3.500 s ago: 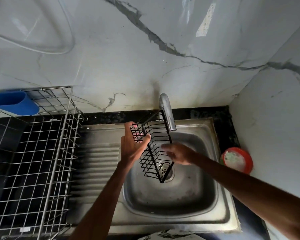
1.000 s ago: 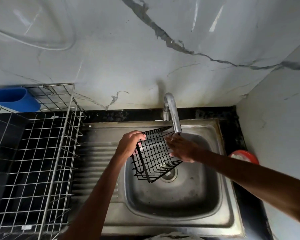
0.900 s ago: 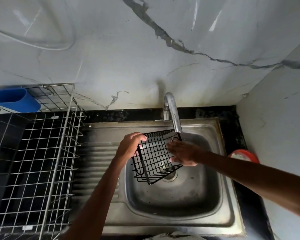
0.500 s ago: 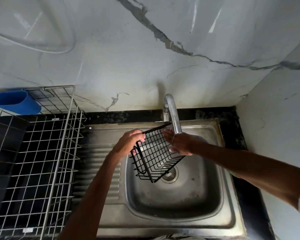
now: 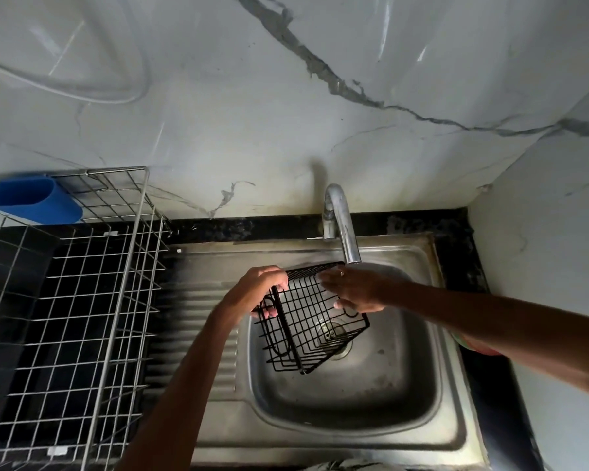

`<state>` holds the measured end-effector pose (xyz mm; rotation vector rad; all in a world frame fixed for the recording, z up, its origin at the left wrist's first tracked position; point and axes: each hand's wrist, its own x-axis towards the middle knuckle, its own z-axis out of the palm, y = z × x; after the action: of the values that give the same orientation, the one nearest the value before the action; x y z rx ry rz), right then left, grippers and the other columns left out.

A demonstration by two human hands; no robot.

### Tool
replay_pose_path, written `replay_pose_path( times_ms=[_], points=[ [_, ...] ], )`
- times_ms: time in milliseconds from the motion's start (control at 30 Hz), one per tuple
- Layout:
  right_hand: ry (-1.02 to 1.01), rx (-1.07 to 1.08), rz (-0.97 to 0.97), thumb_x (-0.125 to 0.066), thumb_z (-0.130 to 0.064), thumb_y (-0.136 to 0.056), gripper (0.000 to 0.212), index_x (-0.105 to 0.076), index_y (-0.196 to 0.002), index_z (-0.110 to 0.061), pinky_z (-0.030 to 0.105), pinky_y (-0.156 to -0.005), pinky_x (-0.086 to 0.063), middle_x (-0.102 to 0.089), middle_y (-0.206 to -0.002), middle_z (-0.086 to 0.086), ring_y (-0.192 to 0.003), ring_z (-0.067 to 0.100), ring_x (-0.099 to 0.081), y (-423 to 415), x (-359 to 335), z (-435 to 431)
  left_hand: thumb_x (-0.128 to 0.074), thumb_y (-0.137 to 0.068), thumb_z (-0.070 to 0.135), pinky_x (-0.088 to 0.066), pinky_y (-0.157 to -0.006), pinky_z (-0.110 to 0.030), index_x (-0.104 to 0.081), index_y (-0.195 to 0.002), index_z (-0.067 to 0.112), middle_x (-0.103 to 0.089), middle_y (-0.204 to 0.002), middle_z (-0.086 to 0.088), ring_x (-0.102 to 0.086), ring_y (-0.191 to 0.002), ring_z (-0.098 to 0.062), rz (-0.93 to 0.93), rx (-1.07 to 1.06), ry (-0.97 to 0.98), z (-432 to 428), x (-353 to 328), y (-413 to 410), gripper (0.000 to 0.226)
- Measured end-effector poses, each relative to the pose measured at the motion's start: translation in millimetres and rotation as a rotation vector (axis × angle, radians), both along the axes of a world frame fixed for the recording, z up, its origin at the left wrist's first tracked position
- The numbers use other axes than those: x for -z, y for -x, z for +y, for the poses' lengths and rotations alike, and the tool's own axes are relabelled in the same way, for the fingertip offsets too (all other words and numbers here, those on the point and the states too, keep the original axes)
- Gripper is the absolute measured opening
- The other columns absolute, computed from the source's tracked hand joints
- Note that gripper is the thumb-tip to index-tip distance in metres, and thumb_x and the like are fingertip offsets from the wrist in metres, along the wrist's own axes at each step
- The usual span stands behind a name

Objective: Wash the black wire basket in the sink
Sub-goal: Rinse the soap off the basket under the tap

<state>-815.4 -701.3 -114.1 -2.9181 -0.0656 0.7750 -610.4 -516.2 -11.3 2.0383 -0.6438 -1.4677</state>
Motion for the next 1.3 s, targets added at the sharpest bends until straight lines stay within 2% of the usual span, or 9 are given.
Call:
replay_pose_path(
  times_ms=[133, 233, 367, 533, 733, 900, 1033, 1167, 1300],
  points=[
    [-0.023, 0.095, -0.049, -0.031, -0.045, -0.106, 0.067, -0.012, -0.159, -0.009, 0.051, -0.123, -0.024, -0.003, -0.168, 0.012, -0.155, 0.032, -0.012, -11.9, -4.9, -9.7, -0.061, -0.084, 0.034, -0.052, -0.061, -0.029, -0.068, -0.093, 0.016, -0.068, -0.112, -0.011, -0.065, -0.078, -0.022, -0.027, -0.024, 0.064, -5.5, -3.1, -8.6, 0.022],
    [-0.1, 0.209, -0.058, -0.015, -0.053, -0.105, 0.069, -0.018, -0.159, -0.011, 0.042, -0.125, -0.015, -0.008, -0.168, 0.011, -0.156, 0.03, -0.007, -4.6, -1.3, -5.6, -0.061, -0.07, 0.041, -0.047, -0.059, -0.028, -0.071, -0.089, 0.02, -0.071, -0.109, -0.011, -0.067, -0.074, -0.022, -0.045, -0.074, 0.094, -9.3, -5.3, -14.8, 0.029],
    [-0.307, 0.24, 0.034, 0.006, -0.059, -0.1, 0.079, -0.019, -0.16, -0.014, 0.049, -0.126, -0.003, -0.006, -0.167, 0.013, -0.156, 0.029, -0.002, 21.1, 6.0, 16.5, -0.061, -0.067, 0.042, -0.042, -0.045, -0.02, -0.073, -0.091, 0.017, -0.07, -0.107, -0.006, -0.067, -0.072, -0.022, -0.068, -0.094, 0.095, -10.4, -1.4, -15.6, 0.036],
    [-0.435, 0.184, 0.187, -0.017, -0.059, -0.106, 0.066, -0.033, -0.155, -0.019, 0.043, -0.124, -0.016, -0.032, -0.162, 0.008, -0.151, 0.026, -0.024, 32.9, -8.6, 27.9, -0.06, -0.062, 0.053, -0.05, -0.06, -0.026, -0.071, -0.087, 0.021, -0.07, -0.109, -0.001, -0.066, -0.084, -0.022, -0.099, -0.041, 0.096, -9.4, 7.6, -10.2, 0.043],
    [-0.072, 0.063, -0.088, -0.026, -0.049, -0.108, 0.065, -0.01, -0.162, -0.015, 0.033, -0.118, -0.001, -0.004, -0.169, 0.005, -0.156, 0.024, -0.005, -0.9, -14.0, -13.6, -0.059, -0.069, 0.051, -0.048, -0.074, -0.03, -0.069, -0.079, 0.026, -0.074, -0.099, 0.004, -0.073, -0.09, -0.028, -0.147, 0.062, 0.117, -13.1, 5.9, -10.2, 0.029],
    [-0.007, 0.095, -0.132, -0.015, -0.063, -0.105, 0.078, -0.017, -0.16, -0.008, 0.042, -0.119, 0.011, -0.008, -0.168, 0.014, -0.156, 0.028, -0.001, 0.0, -6.3, -20.8, -0.06, -0.079, 0.05, -0.044, -0.054, -0.022, -0.072, -0.093, 0.02, -0.07, -0.097, 0.004, -0.068, -0.078, -0.023, -0.125, -0.018, 0.164, -11.3, 3.3, -14.3, 0.035],
    [-0.163, 0.197, 0.01, -0.015, -0.054, -0.108, 0.062, -0.036, -0.154, -0.018, 0.04, -0.124, -0.001, -0.019, -0.166, 0.011, -0.156, 0.023, -0.007, 26.9, 0.2, 10.1, -0.06, -0.078, 0.044, -0.04, -0.051, -0.021, -0.07, -0.096, 0.023, -0.067, -0.091, 0.01, -0.066, -0.08, -0.019, -0.1, -0.045, 0.19, -6.4, 8.2, -6.6, 0.029],
    [-0.614, 0.53, 0.152, -0.021, -0.058, -0.107, 0.054, -0.054, -0.132, -0.022, 0.039, -0.117, -0.033, -0.055, -0.139, 0.0, -0.131, 0.007, -0.045, 43.1, 3.2, 41.0, -0.06, -0.077, 0.046, -0.042, -0.053, -0.021, -0.069, -0.097, 0.032, -0.07, -0.095, 0.009, -0.068, -0.085, -0.019, -0.093, -0.062, 0.173, -3.5, 10.1, 3.1, 0.026],
    [-0.737, 0.6, 0.141, -0.014, -0.081, -0.093, 0.083, -0.043, -0.15, -0.028, 0.039, -0.12, -0.029, -0.045, -0.155, -0.002, -0.142, 0.011, -0.04, 35.4, 0.7, 39.8, -0.063, -0.074, 0.041, -0.044, -0.058, -0.024, -0.069, -0.107, 0.03, -0.074, -0.09, 0.007, -0.064, -0.074, -0.012, -0.064, -0.033, 0.182, 0.7, 13.1, 2.2, 0.035]
  ],
)
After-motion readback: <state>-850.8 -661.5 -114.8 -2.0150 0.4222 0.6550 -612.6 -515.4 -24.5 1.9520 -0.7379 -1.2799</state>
